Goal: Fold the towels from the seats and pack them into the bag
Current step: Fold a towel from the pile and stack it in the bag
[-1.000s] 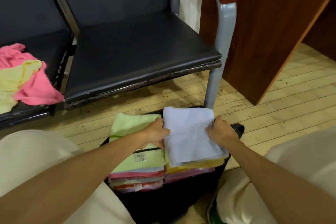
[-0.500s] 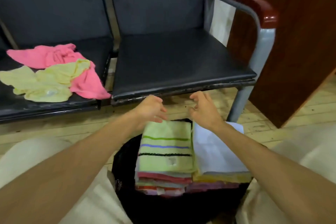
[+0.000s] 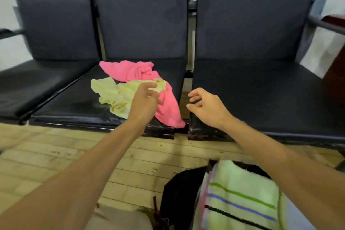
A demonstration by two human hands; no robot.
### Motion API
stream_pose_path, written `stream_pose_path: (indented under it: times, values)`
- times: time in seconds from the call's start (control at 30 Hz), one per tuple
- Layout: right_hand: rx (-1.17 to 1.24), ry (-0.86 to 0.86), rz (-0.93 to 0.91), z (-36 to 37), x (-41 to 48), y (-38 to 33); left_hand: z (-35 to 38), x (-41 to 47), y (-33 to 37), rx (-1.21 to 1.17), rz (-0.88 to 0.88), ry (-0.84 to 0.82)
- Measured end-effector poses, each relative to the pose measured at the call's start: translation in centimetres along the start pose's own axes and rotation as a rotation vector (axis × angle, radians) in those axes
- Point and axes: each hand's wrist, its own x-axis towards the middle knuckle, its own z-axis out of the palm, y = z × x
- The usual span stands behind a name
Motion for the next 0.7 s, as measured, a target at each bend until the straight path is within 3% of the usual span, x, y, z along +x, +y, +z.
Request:
stream_pose_path:
  times: [0.17,0.27,0.4,0.47,0.63,0.7]
  values:
    - [-0.137,-0.150,-0.106,4.6,3.3,-2.7,-2.5,0.9,-2.5,0.036,-0.196,0.020]
    - [-0.285,-0.215,-0.129,7.1,4.5,-3.4,-3.8,1.9,-4.3,0.191,-0.228,0.010]
    - [-0.410,-0.251,-0.145,8.3,5.5,-2.9,-5.0,3.0,-7.0,0.874,-0.124,-0.073]
    - [-0.381,-0.283,-0.152,8.0,5.6,-2.8,-5.2,3.0,-7.4,1.048,-0.093,-0.082]
    - [-0.261,-0.349,-0.174,6.4,4.8,-2.9,-5.3,3.0,-7.6,1.065,-0.032,0.078]
    - [-0.242,-0.353,-0.170,5.8,4.4,-3.1,-5.1,2.9,-6.8,0.895,-0.060,0.147]
